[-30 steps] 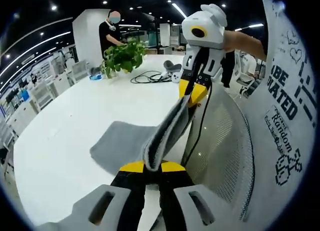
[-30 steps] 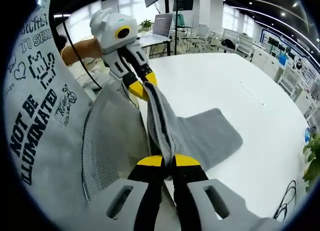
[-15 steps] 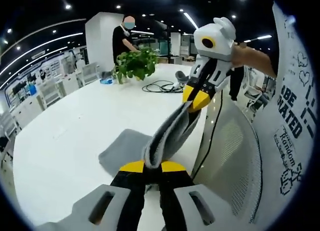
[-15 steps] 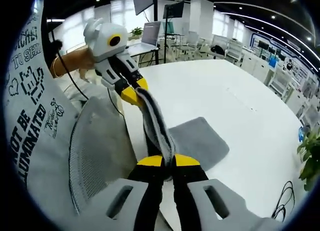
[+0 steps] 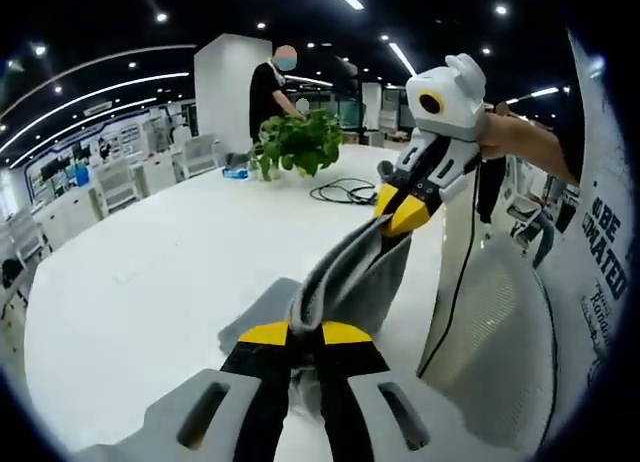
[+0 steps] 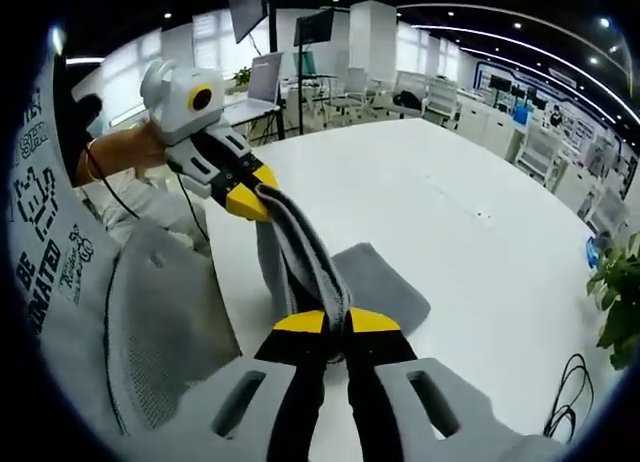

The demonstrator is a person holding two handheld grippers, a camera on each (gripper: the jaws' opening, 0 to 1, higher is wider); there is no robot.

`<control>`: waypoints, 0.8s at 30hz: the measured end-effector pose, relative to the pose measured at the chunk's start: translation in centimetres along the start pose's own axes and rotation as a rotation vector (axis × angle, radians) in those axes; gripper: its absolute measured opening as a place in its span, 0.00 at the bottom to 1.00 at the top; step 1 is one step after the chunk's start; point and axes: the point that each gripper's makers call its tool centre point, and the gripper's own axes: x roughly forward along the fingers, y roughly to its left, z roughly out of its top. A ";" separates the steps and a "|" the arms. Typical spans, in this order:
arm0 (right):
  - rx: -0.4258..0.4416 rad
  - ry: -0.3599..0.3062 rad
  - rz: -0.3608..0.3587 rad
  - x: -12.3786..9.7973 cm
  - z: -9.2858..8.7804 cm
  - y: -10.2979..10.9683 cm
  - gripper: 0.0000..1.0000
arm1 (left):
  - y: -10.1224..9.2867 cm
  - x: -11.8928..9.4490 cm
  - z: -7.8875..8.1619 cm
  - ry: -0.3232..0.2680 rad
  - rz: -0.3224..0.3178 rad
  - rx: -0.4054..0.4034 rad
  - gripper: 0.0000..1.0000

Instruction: Fold the towel on the table until its edges align and the towel forms a compact rectangular stack.

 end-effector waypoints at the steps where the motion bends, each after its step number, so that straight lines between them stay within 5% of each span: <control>1: -0.007 0.004 -0.003 0.2 -0.1 -0.3 0.04 | 0.2 0.3 -0.1 -0.003 -0.001 -0.012 0.09; 15: 0.036 0.004 -0.046 2.7 0.3 -3.8 0.05 | 3.6 3.4 -0.7 0.008 0.057 -0.055 0.09; 24: 0.077 0.011 -0.058 4.9 -0.6 -5.9 0.05 | 5.5 5.6 -2.4 0.027 0.065 -0.084 0.10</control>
